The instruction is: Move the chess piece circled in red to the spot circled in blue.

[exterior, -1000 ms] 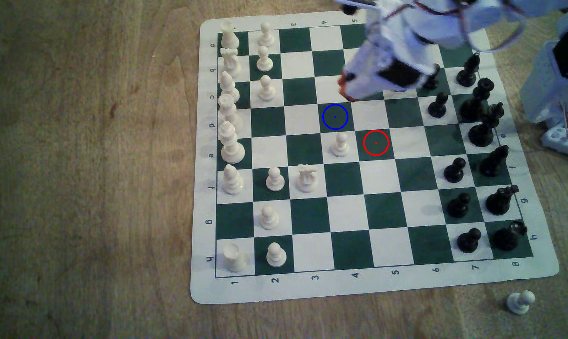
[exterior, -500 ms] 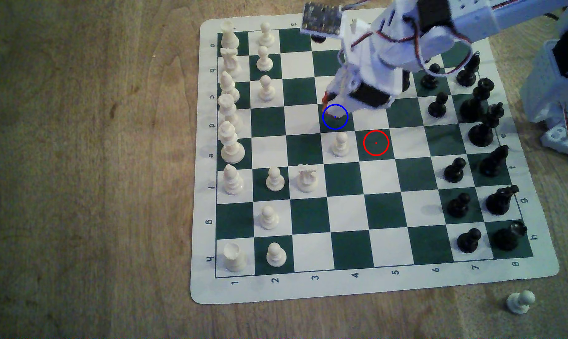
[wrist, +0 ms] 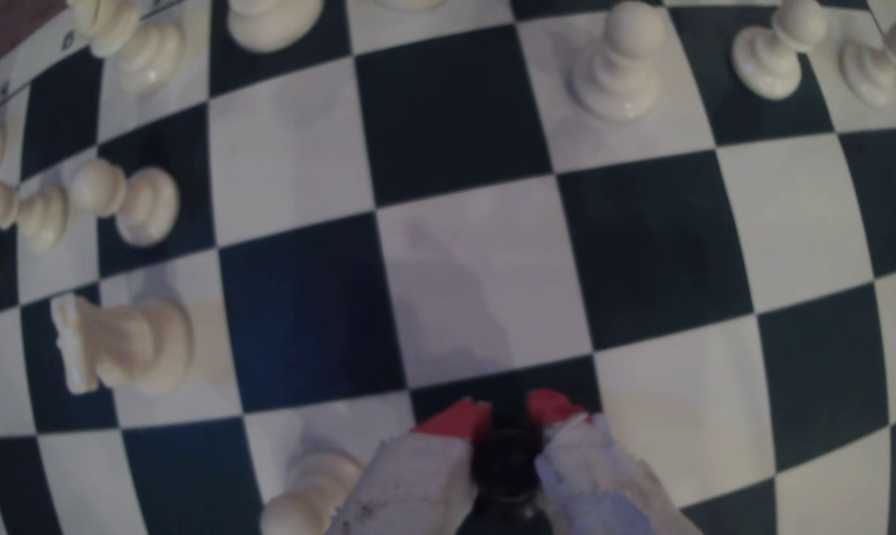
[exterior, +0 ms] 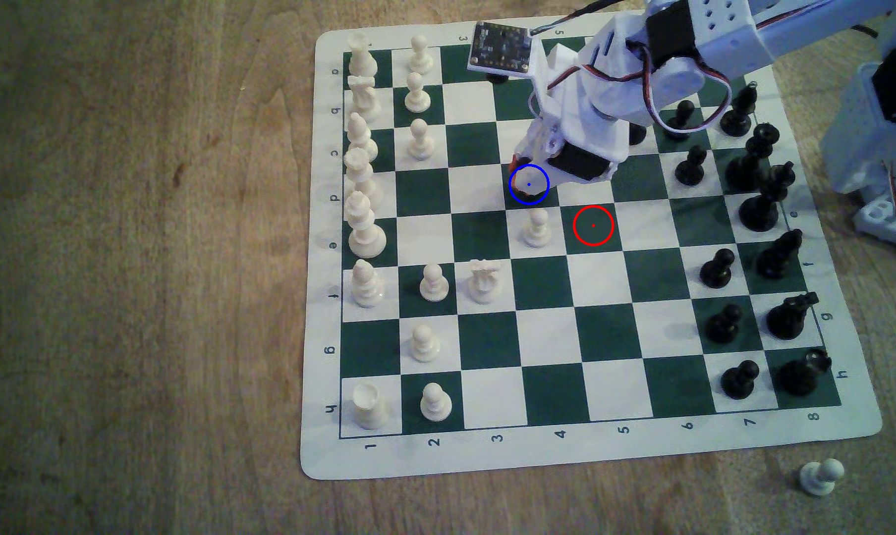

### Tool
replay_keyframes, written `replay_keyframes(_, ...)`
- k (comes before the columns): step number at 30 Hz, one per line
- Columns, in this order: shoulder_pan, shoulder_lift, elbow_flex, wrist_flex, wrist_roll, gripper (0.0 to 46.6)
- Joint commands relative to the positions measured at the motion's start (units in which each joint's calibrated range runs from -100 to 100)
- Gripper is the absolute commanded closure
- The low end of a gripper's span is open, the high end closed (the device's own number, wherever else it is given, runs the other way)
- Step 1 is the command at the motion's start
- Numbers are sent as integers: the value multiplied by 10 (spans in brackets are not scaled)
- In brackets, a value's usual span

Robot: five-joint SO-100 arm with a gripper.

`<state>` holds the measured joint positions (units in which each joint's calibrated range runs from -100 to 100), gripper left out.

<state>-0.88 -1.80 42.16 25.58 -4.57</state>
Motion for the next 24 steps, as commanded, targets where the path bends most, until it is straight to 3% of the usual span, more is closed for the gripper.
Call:
replay_keyframes(1,3,-8,-51,-13,0,464)
replay_keyframes(3,4,-2,-51,-15,0,460)
replay_keyframes(7,4,1,-49,-17,0,330)
replay_keyframes(12,10,-10,-46,-17,1,247)
replay_keyframes(24,29,-69,-35,21,6,228)
